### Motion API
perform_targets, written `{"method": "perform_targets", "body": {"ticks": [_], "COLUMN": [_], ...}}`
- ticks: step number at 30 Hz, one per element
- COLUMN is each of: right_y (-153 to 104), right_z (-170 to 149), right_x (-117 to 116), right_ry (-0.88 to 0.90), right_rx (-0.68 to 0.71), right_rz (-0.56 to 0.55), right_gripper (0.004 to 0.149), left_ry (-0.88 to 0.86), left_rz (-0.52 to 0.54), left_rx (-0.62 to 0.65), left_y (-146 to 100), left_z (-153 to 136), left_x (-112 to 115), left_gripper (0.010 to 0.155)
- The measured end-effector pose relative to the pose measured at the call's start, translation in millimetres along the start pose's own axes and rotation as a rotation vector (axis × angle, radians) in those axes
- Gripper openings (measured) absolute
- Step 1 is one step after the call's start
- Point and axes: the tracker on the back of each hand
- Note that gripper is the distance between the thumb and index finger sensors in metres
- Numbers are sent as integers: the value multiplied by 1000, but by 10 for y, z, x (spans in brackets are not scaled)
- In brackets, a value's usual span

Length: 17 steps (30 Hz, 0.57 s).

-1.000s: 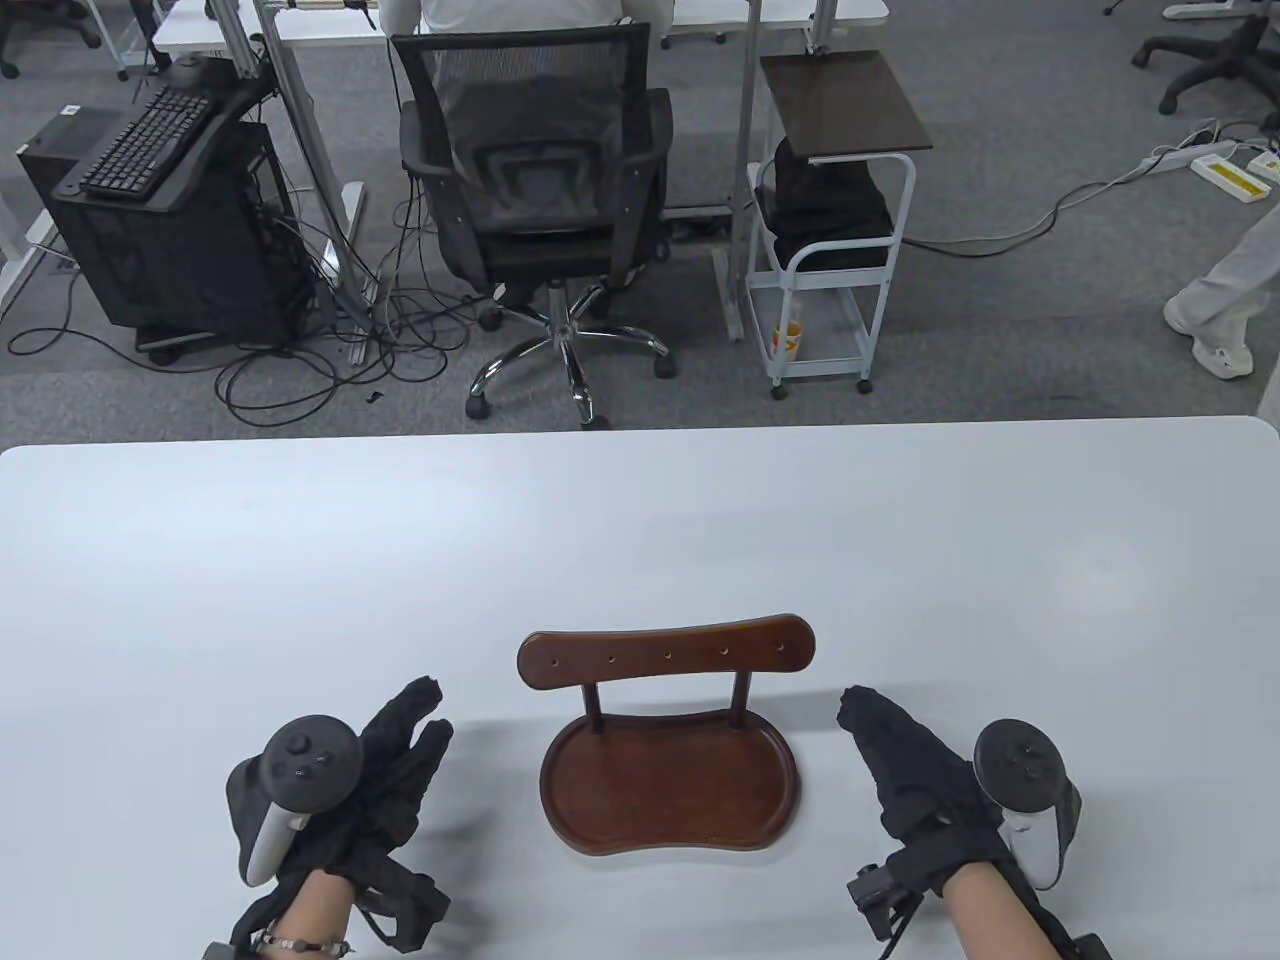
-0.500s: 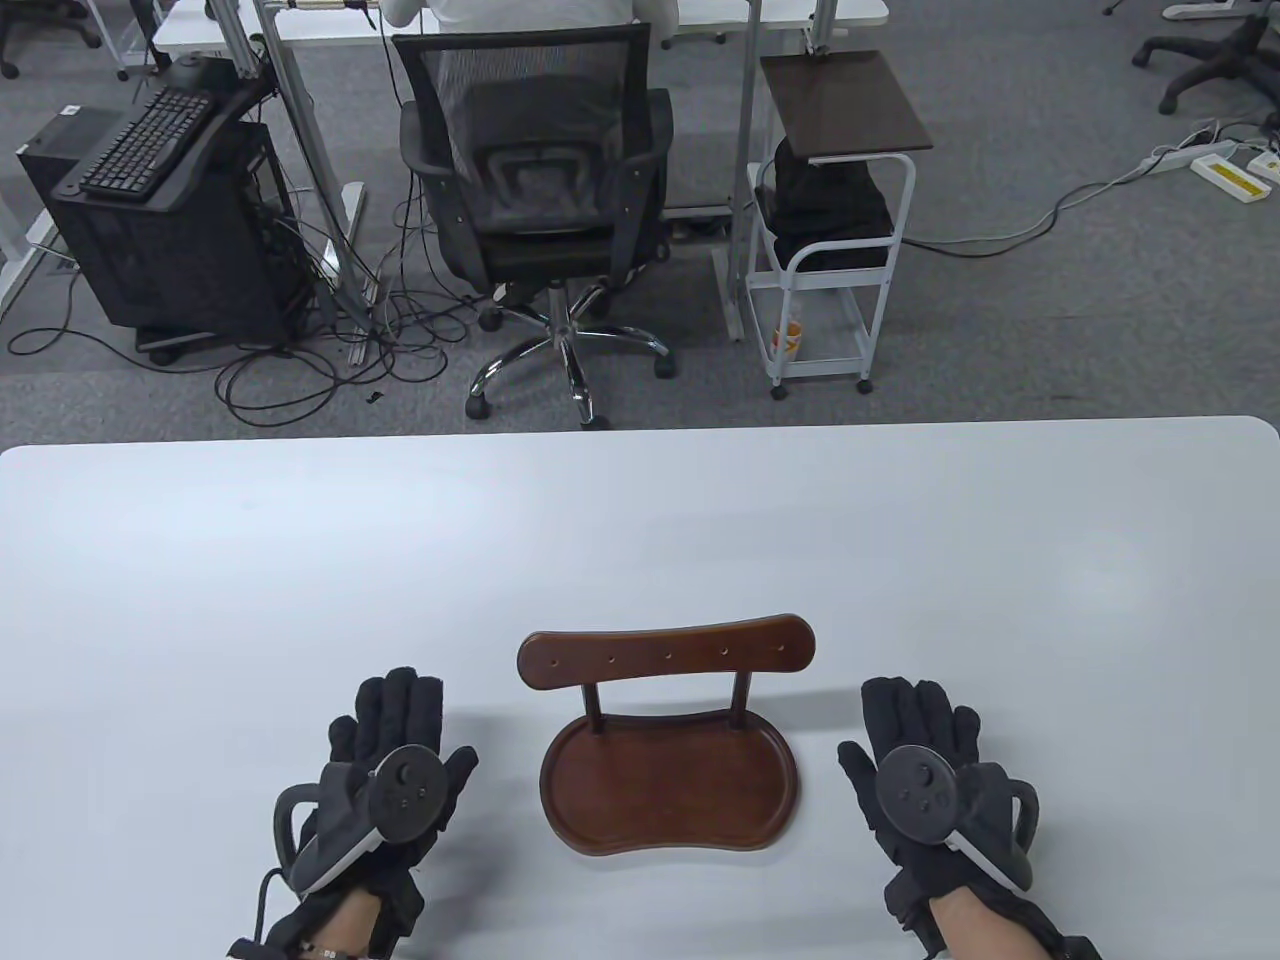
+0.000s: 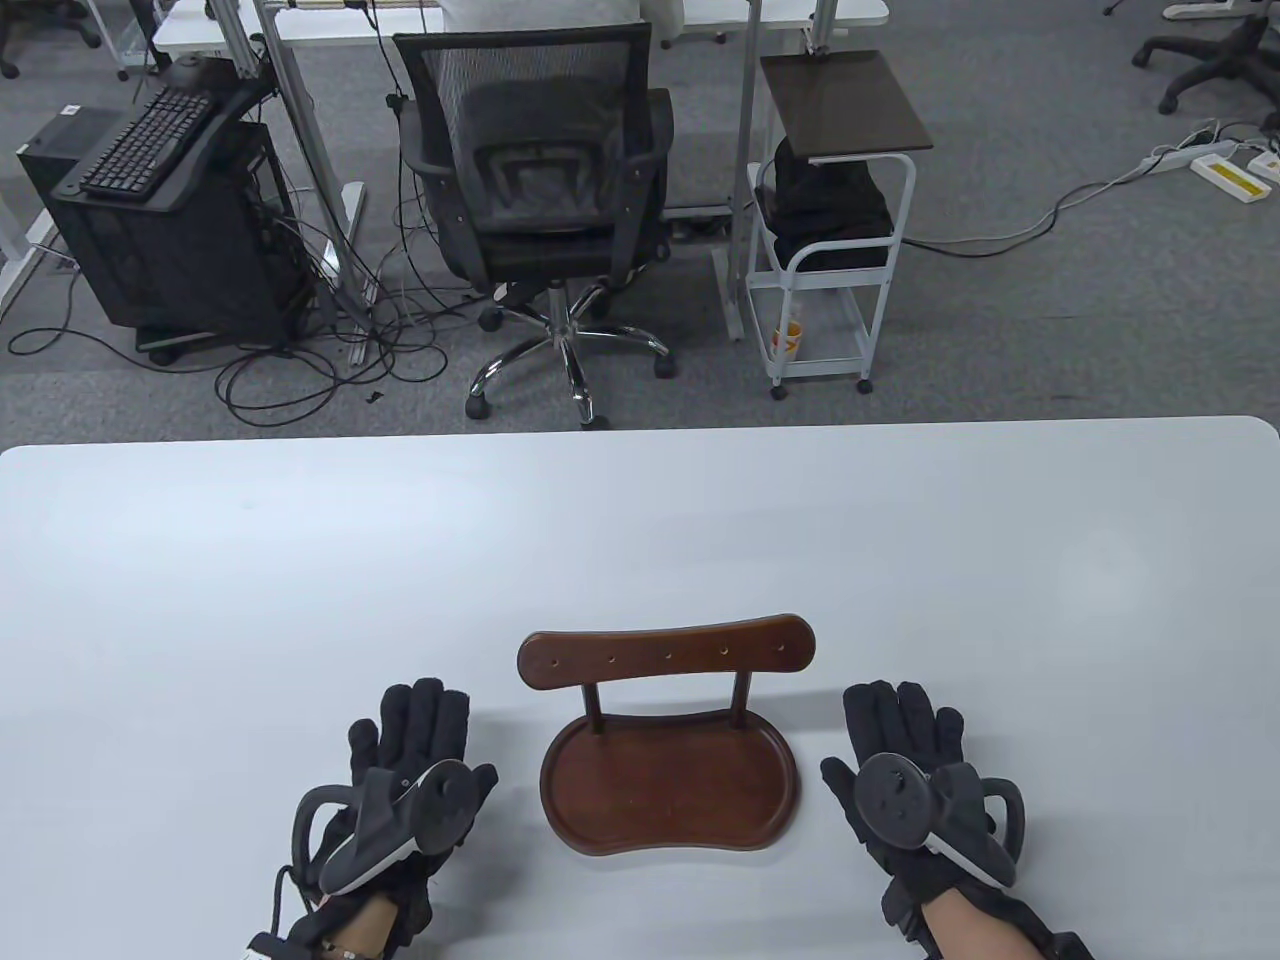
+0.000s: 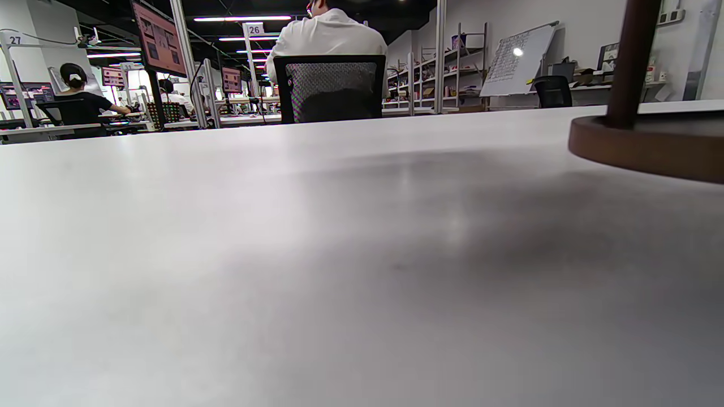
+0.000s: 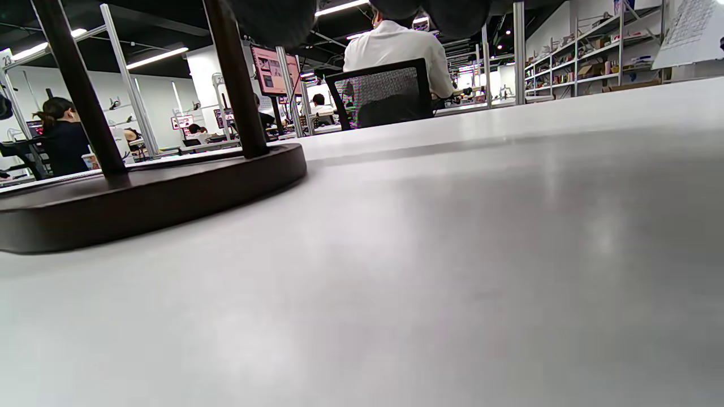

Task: Fit key rack parts together into a complete key rack

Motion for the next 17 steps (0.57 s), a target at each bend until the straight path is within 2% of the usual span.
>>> {"method": "perform_targets", "body": {"ticks": [17], "right_y": [-4], "right_z": [-2], "right_x": [-10], "right_ry": [7], "right_rx": [1], "right_rz": [9], "right_gripper": [69], "left_ry": [-7], "left_rz": [-22], "left_rx": [10], "left_y": [-4], "left_z": [28], "left_x": [18], "left_gripper": [75]}}
Point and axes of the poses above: the tracker on the back of each hand, its own z axis roughly to the thumb side, its own y axis roughly from the wrist to the fingertips, x = y × z, and after that the axes turned 9 degrees about -z, right-handed
